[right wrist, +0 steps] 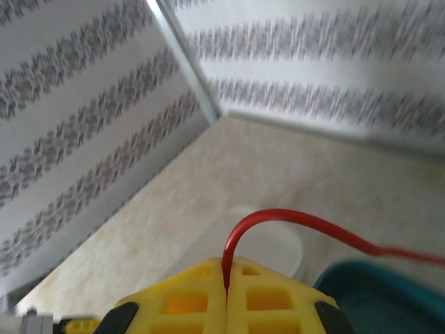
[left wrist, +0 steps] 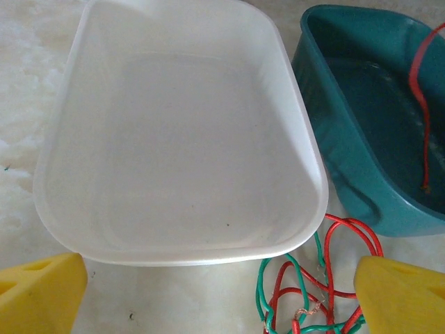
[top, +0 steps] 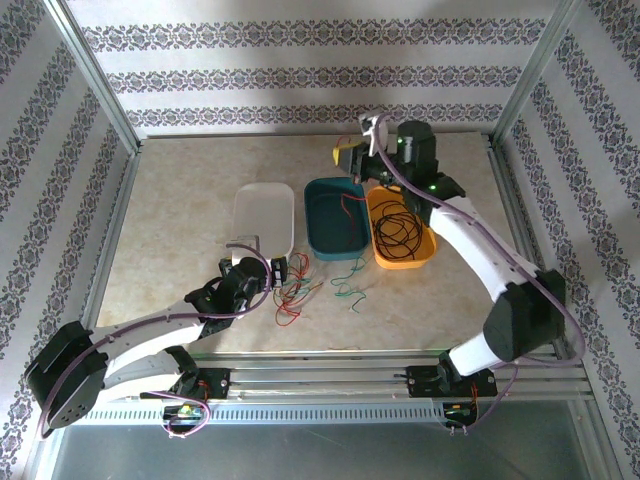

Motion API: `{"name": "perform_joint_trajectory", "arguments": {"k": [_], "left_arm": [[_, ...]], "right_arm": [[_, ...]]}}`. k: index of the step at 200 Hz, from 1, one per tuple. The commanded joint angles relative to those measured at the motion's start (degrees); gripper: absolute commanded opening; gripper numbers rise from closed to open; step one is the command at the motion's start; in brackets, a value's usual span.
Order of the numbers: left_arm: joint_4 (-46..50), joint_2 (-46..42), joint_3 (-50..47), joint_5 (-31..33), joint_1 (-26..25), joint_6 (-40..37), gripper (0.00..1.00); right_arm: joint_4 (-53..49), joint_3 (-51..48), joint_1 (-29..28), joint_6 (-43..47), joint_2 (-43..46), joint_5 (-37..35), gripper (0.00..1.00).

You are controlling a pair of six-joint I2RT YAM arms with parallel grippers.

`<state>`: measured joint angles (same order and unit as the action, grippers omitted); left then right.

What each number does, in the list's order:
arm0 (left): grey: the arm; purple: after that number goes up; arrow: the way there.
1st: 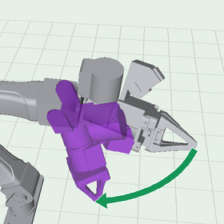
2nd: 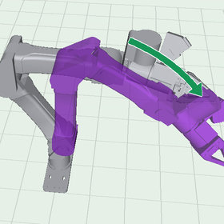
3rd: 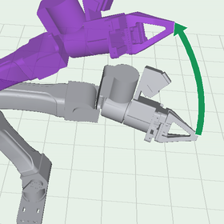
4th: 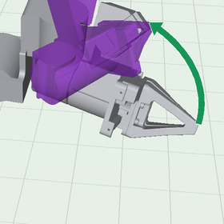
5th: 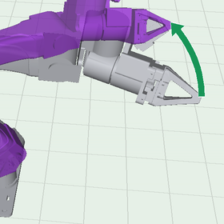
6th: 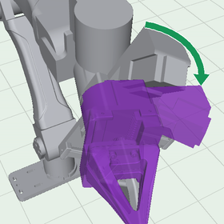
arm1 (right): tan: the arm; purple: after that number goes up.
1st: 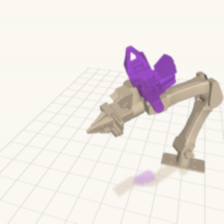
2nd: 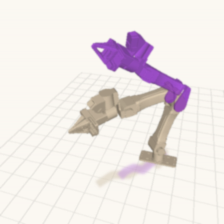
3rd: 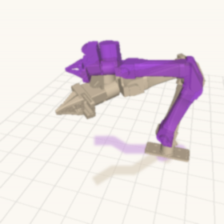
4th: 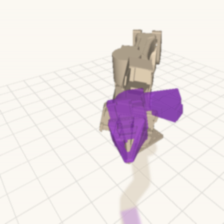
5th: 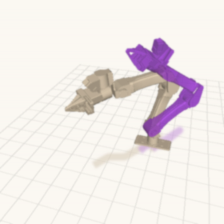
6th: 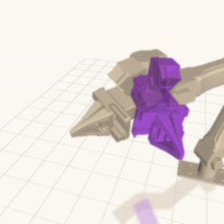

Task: Untangle the cables

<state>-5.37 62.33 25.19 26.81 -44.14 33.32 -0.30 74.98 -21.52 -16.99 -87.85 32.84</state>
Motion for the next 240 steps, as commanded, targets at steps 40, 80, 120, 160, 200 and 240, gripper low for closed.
{"name": "perform_joint_trajectory", "arguments": {"k": [40,80,120,160,200,240], "left_arm": [[-0.36,1.33,0.34,-0.54,0.55,-0.35,0.98],[0.18,1.70,0.80,-0.94,0.54,-0.71,0.98],[1.06,1.01,0.68,-0.89,0.55,-0.80,0.98],[1.80,0.86,1.39,-0.53,0.55,-2.01,0.98],[2.72,0.18,1.95,-0.13,0.55,-2.12,0.98],[7.40,-0.88,3.05,4.57,0.63,2.07,0.98]], "right_arm": [[1.56,-5.50,-0.62,-6.94,-8.74,10.07,0.00],[1.68,-4.67,-0.72,-9.73,-16.00,11.89,0.00],[-0.82,-6.28,-0.72,-10.43,-17.30,3.06,0.00],[-5.09,-7.22,-1.44,-9.53,-16.39,-5.70,0.14],[-12.04,-7.16,-4.62,-3.72,-11.57,-15.53,0.40],[-13.72,-11.32,-8.63,0.80,-0.29,-22.03,0.47]]}}
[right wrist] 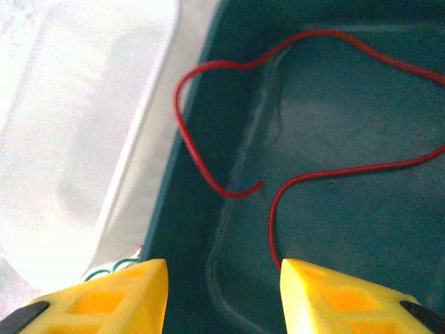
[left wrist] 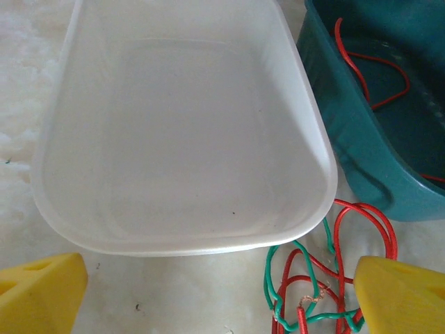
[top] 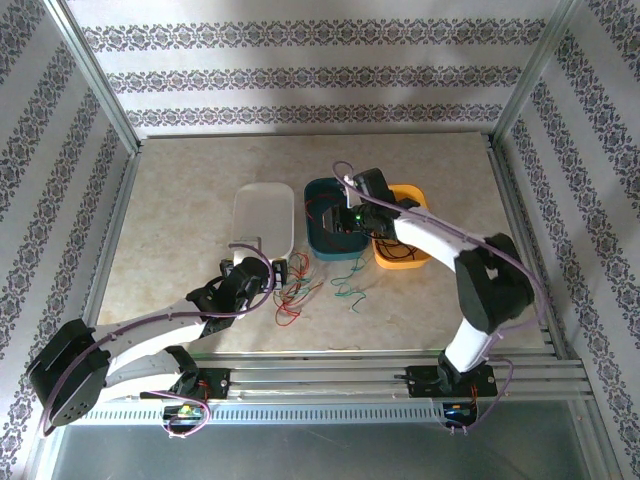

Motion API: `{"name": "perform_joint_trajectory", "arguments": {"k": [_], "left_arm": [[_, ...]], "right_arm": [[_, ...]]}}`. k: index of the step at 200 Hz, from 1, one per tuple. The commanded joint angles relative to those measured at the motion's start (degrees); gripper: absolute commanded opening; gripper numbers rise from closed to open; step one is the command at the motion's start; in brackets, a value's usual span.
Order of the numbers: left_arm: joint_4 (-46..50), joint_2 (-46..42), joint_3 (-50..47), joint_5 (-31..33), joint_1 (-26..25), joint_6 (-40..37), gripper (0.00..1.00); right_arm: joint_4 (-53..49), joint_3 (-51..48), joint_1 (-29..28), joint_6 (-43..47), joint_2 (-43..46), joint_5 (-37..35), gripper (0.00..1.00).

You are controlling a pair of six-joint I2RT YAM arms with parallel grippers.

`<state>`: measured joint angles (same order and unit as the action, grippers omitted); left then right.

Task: Untangle the cables

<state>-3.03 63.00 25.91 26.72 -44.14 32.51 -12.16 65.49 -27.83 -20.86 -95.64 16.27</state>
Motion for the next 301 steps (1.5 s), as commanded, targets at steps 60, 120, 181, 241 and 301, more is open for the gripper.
{"name": "perform_joint_trajectory", "arguments": {"k": [60,120,181,241,301], "left_arm": [[34.16,-1.77,9.57,17.40,5.91,29.52,0.99],[36.84,-5.40,6.40,15.42,8.37,34.20,0.99],[35.15,-5.94,5.44,14.16,8.37,31.13,0.99],[15.77,-5.26,3.59,-0.63,8.28,8.57,0.98],[1.11,1.35,4.69,-26.25,7.98,-6.65,0.95]], "right_arm": [[-7.62,-1.71,-18.98,11.34,5.10,9.70,0.47],[-11.82,8.32,-22.17,15.19,-9.56,8.66,0.47],[-9.29,13.94,-22.17,13.58,-17.91,9.54,0.43],[-7.07,6.05,-20.60,14.18,-5.20,6.96,0.00],[-7.29,-1.78,-13.24,12.51,16.45,15.29,0.00]]}}
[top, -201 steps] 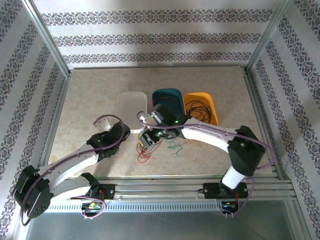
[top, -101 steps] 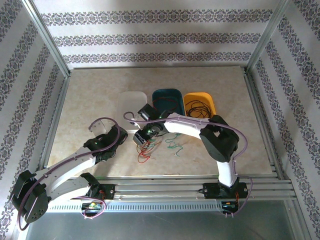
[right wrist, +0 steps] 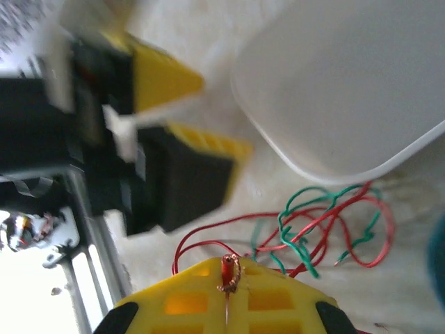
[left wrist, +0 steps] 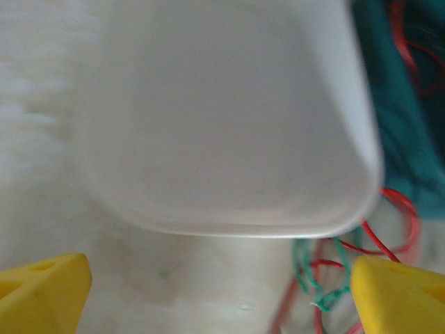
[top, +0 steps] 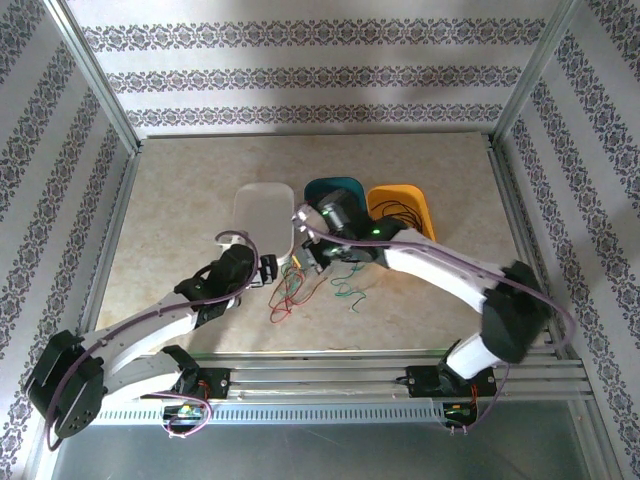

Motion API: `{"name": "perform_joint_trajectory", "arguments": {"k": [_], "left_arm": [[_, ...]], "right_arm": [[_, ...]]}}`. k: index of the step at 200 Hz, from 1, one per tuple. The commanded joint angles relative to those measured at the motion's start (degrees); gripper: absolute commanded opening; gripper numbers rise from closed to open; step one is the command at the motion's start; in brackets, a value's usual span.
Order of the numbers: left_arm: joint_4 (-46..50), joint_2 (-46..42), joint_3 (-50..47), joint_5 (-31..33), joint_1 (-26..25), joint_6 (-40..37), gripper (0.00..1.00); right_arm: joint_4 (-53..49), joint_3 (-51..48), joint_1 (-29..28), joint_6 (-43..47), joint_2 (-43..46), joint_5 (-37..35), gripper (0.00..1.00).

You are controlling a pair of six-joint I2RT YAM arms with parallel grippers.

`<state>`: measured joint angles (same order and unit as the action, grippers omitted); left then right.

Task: Untangle the cables

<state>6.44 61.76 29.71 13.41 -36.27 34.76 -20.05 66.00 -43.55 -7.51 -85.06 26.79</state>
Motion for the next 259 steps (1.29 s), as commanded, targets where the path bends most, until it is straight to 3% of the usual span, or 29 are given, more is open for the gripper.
{"name": "perform_joint_trajectory", "arguments": {"k": [1,30,79,117,152,225,259], "left_arm": [[-8.50,2.72,0.92,-13.22,0.09,-9.09,0.95],[-10.73,6.75,2.16,-17.89,-0.37,-11.34,0.94],[-12.26,13.52,4.05,-18.40,-1.52,-12.53,0.93],[-12.37,16.88,4.74,-17.39,-2.22,-13.23,0.92],[-12.44,18.88,4.38,-17.02,-2.44,-13.58,0.89],[-12.51,20.57,2.67,-16.27,-3.54,-13.67,0.90],[-12.33,22.75,2.82,-16.30,-4.87,-14.54,0.89]], "right_arm": [[0.62,-2.28,2.58,-0.93,6.13,4.86,0.00],[3.18,-3.36,6.31,-4.18,11.68,8.39,0.00],[6.87,-1.92,8.84,-7.13,17.20,10.19,0.00],[7.04,2.16,9.30,-5.59,21.41,4.77,0.00],[8.04,5.57,9.87,-1.88,24.79,-4.46,0.00],[20.39,6.13,12.85,-0.76,25.74,-17.82,0.00],[26.93,5.60,13.22,-2.92,24.30,-19.49,0.00]]}}
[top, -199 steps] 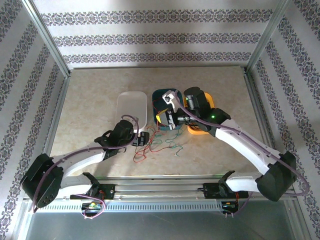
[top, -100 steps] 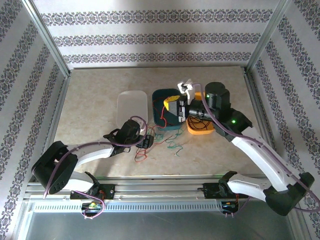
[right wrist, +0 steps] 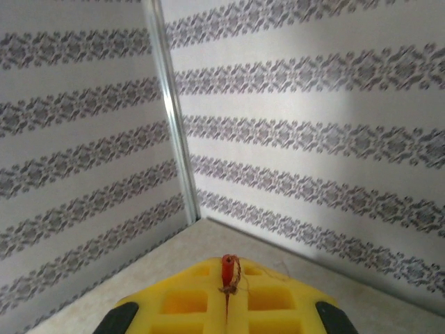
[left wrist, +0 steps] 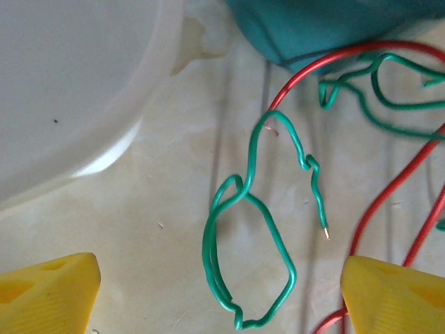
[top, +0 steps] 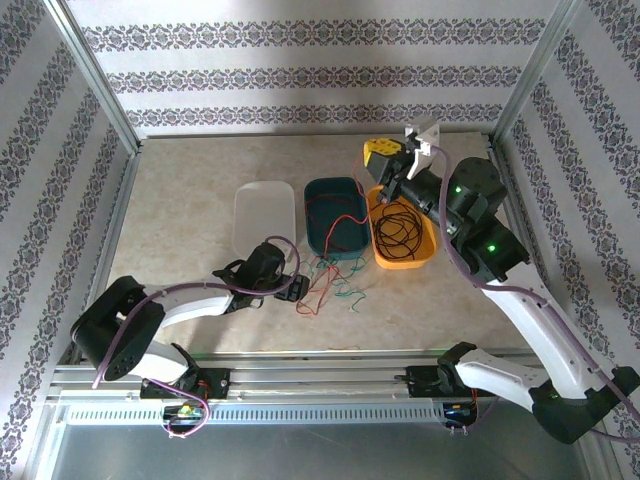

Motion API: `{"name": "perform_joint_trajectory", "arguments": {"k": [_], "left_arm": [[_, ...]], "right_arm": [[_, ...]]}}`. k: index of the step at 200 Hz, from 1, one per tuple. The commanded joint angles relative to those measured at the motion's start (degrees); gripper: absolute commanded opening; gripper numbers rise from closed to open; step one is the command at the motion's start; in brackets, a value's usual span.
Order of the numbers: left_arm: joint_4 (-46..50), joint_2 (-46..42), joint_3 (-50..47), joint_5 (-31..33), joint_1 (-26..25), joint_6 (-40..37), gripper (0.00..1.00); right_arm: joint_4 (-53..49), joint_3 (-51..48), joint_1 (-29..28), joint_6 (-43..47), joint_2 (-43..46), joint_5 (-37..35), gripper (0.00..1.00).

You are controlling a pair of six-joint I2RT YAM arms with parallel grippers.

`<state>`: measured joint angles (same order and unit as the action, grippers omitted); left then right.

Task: Untangle the cables

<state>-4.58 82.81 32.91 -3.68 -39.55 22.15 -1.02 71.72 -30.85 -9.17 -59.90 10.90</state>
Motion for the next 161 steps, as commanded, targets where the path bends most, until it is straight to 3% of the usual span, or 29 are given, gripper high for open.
{"name": "perform_joint_trajectory", "arguments": {"k": [1,65,86,123,161], "left_arm": [[-1.35,1.72,-0.33,0.74,-1.63,-2.02,0.89],[-2.73,3.55,1.60,-2.61,-6.23,-7.34,0.92],[-1.86,4.87,2.38,-0.70,-6.58,-7.09,0.91],[-0.26,6.53,2.96,8.00,-6.86,-4.47,0.91],[-0.87,6.57,2.23,8.82,-6.86,-3.87,0.91]], "right_arm": [[7.93,-0.11,0.52,-1.32,-0.89,-3.60,0.00],[10.84,-0.53,0.51,-2.52,-3.34,-4.85,0.00],[12.07,1.67,0.86,-1.08,-4.92,-4.83,0.00],[13.30,8.67,1.80,-0.30,-8.74,-3.00,0.00],[14.25,13.75,3.78,-0.68,-12.18,-2.55,0.00]]}}
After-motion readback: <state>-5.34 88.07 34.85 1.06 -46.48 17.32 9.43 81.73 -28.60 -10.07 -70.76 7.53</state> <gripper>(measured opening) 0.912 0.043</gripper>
